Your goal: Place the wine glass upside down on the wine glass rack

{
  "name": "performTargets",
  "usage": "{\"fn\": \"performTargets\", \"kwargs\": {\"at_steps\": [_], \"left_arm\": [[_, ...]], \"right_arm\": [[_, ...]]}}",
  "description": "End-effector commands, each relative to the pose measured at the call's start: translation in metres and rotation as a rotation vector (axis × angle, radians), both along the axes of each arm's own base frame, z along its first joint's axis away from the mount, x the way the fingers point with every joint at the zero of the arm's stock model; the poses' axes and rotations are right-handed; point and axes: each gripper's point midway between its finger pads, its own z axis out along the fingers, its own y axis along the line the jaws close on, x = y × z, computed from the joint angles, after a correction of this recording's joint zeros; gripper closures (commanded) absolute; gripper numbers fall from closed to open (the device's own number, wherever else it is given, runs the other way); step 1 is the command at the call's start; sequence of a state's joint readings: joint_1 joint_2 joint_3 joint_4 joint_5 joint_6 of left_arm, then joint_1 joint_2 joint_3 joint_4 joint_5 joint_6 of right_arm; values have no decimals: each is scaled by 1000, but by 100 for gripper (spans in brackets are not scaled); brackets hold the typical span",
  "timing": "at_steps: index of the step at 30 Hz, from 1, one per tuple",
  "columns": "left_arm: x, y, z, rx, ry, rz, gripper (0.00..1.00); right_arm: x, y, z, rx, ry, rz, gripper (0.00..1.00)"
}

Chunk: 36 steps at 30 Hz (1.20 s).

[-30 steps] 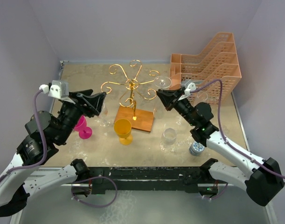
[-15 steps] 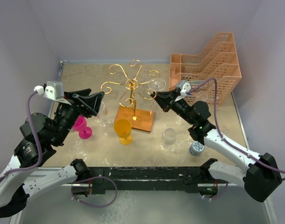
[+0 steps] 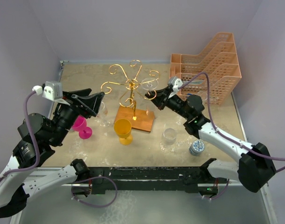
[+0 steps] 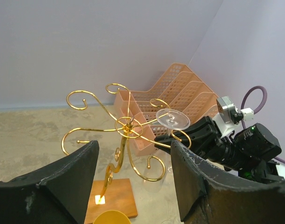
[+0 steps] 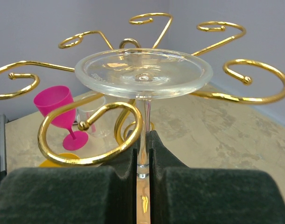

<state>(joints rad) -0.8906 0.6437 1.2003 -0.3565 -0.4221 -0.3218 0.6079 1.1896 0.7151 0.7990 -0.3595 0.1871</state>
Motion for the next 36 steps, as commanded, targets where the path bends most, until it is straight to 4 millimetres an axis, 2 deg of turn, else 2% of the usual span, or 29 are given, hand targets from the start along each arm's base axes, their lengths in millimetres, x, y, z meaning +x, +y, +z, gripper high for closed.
{"fn": "performTargets", "kwargs": {"at_steps": [1,23,30,36], "left_arm": [[-6,6,22,-57,-40,-7,39],[-2,2,24,-54,-37,-5,39],[0,-1,23,-48,-36,-6,39],[2,-4,23,-40,-35,-5,39]], "right_arm": [[-6,10,49,44,-137,67,100],[-30,14,29,-28,-154,177,100],[-45,9,31,-24,-188,208,100],[-44,1,34,11,-176,158,100]]}}
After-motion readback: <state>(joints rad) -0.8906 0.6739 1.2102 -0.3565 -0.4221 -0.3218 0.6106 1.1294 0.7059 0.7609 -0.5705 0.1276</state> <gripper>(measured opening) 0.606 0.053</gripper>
